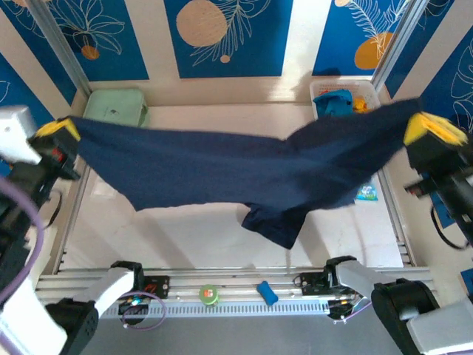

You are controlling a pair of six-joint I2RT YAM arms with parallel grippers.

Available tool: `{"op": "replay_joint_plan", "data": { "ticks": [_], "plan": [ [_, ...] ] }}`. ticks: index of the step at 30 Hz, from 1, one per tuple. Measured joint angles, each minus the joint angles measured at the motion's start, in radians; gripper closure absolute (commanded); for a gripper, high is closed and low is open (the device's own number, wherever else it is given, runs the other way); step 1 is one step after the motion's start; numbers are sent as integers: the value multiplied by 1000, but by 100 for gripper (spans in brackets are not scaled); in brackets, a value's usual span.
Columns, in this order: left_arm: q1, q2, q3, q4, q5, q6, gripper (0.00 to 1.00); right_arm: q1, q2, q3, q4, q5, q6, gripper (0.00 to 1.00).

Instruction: Fold and stack the t-shirts

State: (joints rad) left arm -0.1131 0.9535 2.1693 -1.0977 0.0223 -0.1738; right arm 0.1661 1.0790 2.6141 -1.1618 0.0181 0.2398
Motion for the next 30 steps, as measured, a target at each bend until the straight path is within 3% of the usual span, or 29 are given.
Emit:
{"op": "replay_joint_plan", "data": {
  "ticks": [9, 17, 24, 27, 30],
  "plan": [
    [0, -228, 51, 45, -35, 20, 100, 61, -121, 66, 22, -47, 76, 100],
    [-3, -247, 57, 77, -110, 72, 100, 150, -128, 24, 59, -15, 71, 100],
    [-6, -157, -83, 199, -140, 118, 100, 258, -70, -110, 116, 158, -32, 100],
    [-7, -89, -195, 272, -159, 139, 100, 332, -9, -210, 174, 278, -107, 100],
    [-7, -15, -315, 353, -187, 159, 100, 338, 90, -315, 245, 376, -183, 100]
  ]
}}
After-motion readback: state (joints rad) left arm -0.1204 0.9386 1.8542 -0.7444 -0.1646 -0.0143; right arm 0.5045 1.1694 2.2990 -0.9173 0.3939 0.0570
